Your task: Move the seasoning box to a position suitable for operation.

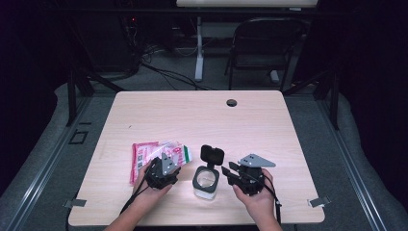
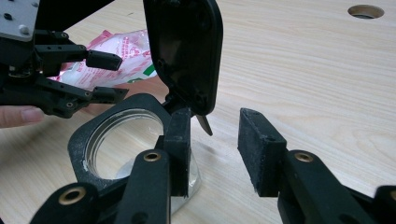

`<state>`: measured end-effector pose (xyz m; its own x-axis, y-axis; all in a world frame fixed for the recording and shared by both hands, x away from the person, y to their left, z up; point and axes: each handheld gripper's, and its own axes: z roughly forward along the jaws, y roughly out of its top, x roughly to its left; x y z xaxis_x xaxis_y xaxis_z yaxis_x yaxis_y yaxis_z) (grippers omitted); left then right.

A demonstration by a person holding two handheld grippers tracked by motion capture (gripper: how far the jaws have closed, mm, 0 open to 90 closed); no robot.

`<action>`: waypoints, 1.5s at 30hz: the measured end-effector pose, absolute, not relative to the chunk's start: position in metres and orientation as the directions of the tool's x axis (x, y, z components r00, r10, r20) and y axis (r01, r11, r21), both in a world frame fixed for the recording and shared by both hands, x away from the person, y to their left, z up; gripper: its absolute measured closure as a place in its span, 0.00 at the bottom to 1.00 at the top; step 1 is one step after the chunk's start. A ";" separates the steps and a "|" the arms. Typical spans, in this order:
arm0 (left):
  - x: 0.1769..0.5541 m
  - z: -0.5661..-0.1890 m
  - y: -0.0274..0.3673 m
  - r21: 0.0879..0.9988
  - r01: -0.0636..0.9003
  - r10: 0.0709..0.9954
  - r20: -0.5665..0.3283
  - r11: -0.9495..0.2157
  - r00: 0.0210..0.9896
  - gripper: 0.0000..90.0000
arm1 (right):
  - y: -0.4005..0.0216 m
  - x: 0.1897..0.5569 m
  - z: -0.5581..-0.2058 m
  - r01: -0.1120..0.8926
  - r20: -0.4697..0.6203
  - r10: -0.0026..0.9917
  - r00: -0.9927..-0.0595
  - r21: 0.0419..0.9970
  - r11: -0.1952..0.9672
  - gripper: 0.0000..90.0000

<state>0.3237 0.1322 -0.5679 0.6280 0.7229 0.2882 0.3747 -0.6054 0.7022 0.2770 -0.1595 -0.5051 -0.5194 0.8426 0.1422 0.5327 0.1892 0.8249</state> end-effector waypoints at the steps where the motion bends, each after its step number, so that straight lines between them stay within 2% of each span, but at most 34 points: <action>1: 0.324 -0.569 0.132 0.698 0.374 0.722 0.296 -0.610 0.625 0.50 | -0.160 0.276 -0.505 0.534 0.141 0.846 -0.514 0.824 0.187 0.72; 6: 0.325 -0.575 0.128 0.684 0.355 0.715 0.353 -0.637 0.603 0.49 | -0.162 0.275 -0.506 0.537 0.146 0.851 -0.505 0.825 0.177 0.72; 12: 0.328 -0.579 0.129 0.672 0.366 0.722 0.374 -0.643 0.582 0.51 | -0.164 0.273 -0.506 0.536 0.146 0.852 -0.503 0.826 0.175 0.72; 20: 0.334 -0.582 0.137 0.694 0.410 0.762 0.315 -0.592 0.566 0.60 | -0.163 0.273 -0.506 0.536 0.148 0.853 -0.500 0.827 0.171 0.72; 32: 0.342 -0.587 0.150 0.710 0.468 0.804 0.235 -0.526 0.545 0.81 | -0.163 0.272 -0.506 0.534 0.149 0.846 -0.512 0.827 0.177 0.72; 40: 0.345 -0.586 0.155 0.722 0.485 0.815 0.191 -0.494 0.547 0.87 | -0.160 0.274 -0.508 0.540 0.125 0.842 -0.524 0.813 0.216 0.67; 45: 0.346 -0.585 0.157 0.729 0.490 0.820 0.169 -0.477 0.547 0.90 | -0.157 0.274 -0.511 0.544 0.123 0.833 -0.539 0.806 0.234 0.68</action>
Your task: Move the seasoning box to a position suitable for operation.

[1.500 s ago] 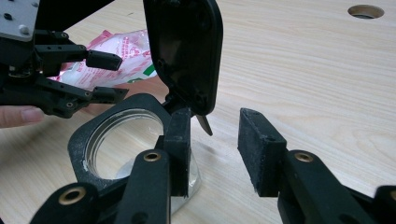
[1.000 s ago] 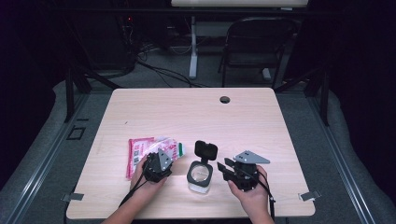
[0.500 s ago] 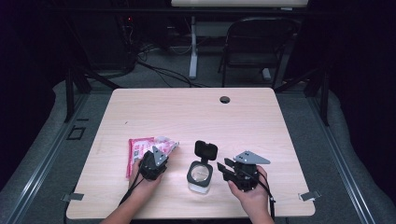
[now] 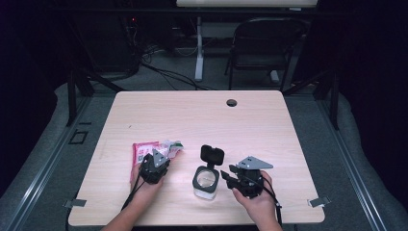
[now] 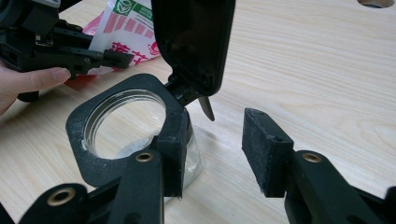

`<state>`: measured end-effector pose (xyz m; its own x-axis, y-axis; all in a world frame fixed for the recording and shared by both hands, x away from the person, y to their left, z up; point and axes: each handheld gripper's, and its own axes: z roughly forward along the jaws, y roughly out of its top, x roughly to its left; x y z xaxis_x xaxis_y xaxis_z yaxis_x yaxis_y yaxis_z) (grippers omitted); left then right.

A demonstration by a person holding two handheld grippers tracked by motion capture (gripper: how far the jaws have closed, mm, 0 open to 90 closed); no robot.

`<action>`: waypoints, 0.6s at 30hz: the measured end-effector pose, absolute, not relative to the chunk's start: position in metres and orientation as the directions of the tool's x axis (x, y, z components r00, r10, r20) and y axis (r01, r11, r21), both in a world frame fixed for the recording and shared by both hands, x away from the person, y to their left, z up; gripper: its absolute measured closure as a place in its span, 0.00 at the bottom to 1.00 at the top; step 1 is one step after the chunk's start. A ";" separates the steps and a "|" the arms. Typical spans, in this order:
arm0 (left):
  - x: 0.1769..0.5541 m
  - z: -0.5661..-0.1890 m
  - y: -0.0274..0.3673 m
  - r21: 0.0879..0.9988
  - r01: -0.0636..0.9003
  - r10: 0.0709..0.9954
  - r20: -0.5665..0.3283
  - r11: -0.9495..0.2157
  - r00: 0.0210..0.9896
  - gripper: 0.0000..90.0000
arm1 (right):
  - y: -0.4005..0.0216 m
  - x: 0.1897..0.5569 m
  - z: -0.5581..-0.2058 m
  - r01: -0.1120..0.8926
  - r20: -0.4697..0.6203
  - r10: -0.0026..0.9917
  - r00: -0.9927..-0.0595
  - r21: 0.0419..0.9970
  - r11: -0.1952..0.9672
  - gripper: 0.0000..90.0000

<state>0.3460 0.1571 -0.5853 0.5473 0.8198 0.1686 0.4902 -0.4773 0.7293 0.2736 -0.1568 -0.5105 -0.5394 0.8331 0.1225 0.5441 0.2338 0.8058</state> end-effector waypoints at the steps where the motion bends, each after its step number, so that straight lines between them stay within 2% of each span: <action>1: 0.346 -0.585 0.158 0.729 0.492 0.819 0.164 -0.476 0.550 0.92 | -0.156 0.273 -0.511 0.547 0.125 0.829 -0.545 0.802 0.238 0.69; 11: 0.349 -0.581 0.165 0.738 0.514 0.827 0.105 -0.437 0.552 1.00 | -0.159 0.271 -0.510 0.534 0.121 0.834 -0.538 0.815 0.226 0.68; 18: 0.351 -0.577 0.172 0.738 0.547 0.834 0.040 -0.396 0.550 1.00 | -0.159 0.271 -0.510 0.534 0.124 0.831 -0.542 0.814 0.227 0.68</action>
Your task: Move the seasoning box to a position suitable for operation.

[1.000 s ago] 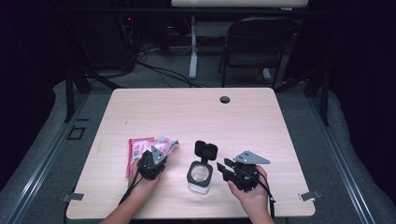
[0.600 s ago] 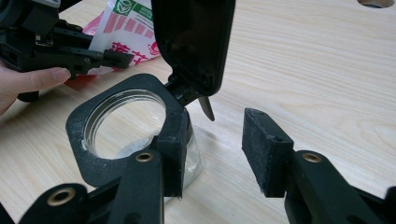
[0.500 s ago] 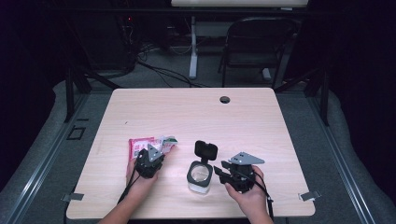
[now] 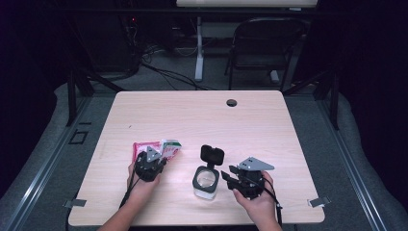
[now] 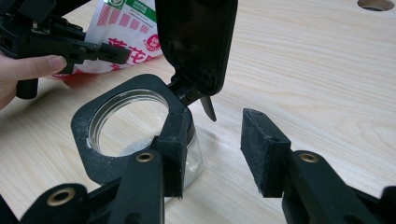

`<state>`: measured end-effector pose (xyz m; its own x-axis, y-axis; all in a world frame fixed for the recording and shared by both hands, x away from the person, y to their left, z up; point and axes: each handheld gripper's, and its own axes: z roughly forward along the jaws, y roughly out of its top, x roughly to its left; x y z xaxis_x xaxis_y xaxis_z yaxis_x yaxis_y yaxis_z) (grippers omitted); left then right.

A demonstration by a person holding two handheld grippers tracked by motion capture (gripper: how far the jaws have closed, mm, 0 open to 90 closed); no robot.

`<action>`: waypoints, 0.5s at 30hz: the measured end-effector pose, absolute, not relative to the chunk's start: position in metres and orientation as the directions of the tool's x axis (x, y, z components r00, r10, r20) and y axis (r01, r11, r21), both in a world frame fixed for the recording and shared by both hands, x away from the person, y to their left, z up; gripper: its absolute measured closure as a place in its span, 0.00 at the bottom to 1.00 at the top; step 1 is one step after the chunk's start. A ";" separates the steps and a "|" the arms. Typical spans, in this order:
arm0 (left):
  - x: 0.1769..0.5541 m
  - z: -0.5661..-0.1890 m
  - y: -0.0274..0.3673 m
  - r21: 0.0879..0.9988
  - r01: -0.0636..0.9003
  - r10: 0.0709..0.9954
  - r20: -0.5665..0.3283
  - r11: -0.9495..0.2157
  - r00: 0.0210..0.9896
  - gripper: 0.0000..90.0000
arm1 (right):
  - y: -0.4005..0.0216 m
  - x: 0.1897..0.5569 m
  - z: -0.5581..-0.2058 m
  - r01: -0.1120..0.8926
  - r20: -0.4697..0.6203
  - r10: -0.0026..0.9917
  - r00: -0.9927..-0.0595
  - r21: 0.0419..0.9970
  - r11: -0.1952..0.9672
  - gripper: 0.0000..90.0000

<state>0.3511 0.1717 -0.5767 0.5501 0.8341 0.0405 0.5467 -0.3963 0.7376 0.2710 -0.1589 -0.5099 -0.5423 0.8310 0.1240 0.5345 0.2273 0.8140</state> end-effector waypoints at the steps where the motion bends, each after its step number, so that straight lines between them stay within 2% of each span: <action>1: 0.351 -0.577 0.172 0.738 0.547 0.834 0.040 -0.396 0.550 1.00 | -0.159 0.271 -0.510 0.534 0.124 0.831 -0.542 0.814 0.227 0.68; 8: 0.347 -0.568 0.175 0.745 0.529 0.832 0.062 -0.407 0.552 1.00 | -0.159 0.271 -0.509 0.526 0.118 0.828 -0.548 0.818 0.232 0.67; 15: 0.342 -0.554 0.185 0.761 0.525 0.836 0.043 -0.383 0.547 1.00 | -0.158 0.274 -0.508 0.523 0.122 0.819 -0.561 0.819 0.236 0.66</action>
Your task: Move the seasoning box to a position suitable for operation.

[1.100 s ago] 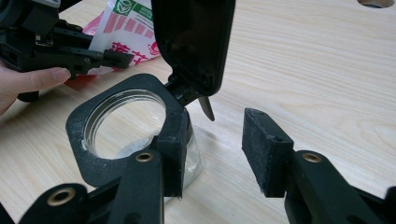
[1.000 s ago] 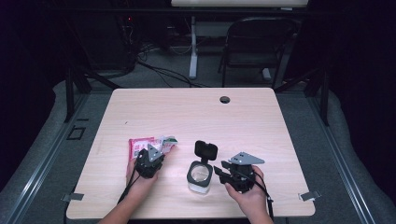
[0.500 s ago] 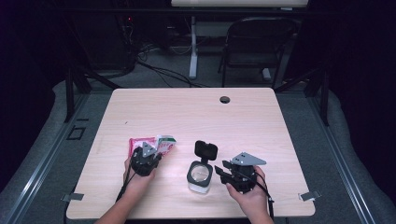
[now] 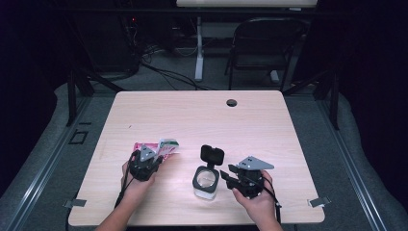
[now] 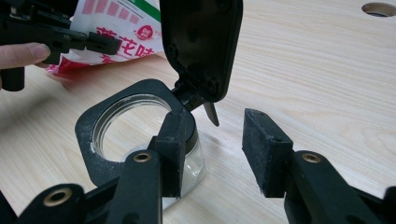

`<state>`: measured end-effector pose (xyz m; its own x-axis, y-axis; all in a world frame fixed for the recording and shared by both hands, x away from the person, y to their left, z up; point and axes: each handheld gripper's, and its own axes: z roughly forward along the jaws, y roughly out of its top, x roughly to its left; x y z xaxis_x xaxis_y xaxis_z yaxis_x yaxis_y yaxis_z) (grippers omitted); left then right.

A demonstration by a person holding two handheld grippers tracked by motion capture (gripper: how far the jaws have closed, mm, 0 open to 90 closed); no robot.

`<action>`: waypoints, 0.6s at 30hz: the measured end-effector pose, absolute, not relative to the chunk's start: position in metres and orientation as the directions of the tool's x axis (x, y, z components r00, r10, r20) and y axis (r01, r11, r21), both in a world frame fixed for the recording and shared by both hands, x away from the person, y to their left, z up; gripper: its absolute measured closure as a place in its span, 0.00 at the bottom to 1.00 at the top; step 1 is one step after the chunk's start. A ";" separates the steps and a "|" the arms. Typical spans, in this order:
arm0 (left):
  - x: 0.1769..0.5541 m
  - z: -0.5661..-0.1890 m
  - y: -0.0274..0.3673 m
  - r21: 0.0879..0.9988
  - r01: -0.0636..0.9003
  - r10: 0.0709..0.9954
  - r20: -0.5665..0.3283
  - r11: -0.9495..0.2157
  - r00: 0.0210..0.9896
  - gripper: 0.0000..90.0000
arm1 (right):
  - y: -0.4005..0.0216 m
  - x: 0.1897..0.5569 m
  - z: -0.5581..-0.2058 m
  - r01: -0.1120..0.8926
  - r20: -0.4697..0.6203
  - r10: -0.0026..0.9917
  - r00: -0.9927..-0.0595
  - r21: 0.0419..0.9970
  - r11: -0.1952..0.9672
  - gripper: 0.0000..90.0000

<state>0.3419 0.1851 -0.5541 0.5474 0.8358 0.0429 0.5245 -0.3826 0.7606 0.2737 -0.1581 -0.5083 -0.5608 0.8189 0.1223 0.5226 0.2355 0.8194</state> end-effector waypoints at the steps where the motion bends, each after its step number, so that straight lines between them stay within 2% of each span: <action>1: 0.342 -0.554 0.185 0.761 0.525 0.836 0.043 -0.383 0.547 1.00 | -0.158 0.274 -0.508 0.523 0.122 0.819 -0.561 0.819 0.236 0.66; 18: 0.324 -0.513 0.207 0.830 0.456 0.844 0.034 -0.323 0.535 1.00 | -0.153 0.282 -0.508 0.515 0.138 0.805 -0.577 0.826 0.227 0.65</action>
<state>0.3237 0.2074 -0.5126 0.5349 0.8442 0.0344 0.4558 -0.3226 0.8296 0.2819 -0.1534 -0.5082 -0.5767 0.8052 0.1380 0.5151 0.2273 0.8265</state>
